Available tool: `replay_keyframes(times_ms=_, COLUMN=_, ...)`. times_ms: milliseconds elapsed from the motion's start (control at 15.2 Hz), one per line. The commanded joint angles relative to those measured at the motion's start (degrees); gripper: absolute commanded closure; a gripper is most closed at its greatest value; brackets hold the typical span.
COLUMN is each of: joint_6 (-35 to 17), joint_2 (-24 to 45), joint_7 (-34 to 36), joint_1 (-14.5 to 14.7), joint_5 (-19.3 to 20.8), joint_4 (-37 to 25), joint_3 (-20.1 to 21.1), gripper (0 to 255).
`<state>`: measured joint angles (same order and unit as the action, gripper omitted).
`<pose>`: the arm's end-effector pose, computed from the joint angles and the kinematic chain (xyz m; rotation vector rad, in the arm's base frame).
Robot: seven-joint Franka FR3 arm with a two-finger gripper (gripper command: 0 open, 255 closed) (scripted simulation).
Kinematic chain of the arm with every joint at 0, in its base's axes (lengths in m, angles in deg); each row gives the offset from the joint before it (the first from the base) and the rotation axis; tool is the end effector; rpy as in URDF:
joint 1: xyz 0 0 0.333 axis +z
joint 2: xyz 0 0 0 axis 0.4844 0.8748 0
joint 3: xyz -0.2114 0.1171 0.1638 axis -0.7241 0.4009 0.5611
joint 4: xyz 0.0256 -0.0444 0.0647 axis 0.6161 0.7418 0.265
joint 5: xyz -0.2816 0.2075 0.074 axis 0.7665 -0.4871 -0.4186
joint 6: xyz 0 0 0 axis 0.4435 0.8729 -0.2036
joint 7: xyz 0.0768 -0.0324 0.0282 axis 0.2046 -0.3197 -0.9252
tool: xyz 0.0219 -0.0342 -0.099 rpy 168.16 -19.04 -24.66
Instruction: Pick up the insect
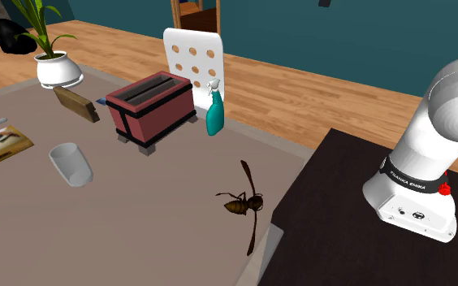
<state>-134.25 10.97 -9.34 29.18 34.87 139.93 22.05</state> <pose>0.2863 0.0152 0.6083 2.9986 0.2636 0.0819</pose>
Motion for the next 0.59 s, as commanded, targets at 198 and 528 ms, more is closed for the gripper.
replay_keyframes(times_ms=198, joint_6=-4.32, joint_2=1.62, joint_7=1.17, joint_1=1.05, joint_5=-1.36, joint_4=3.52, joint_3=1.39, gripper=0)
replay_keyframes(times_ms=528, joint_6=-11.82, joint_2=5.61, joint_7=3.01, joint_1=2.85, joint_5=-3.54, joint_4=8.29, joint_3=3.87, gripper=0)
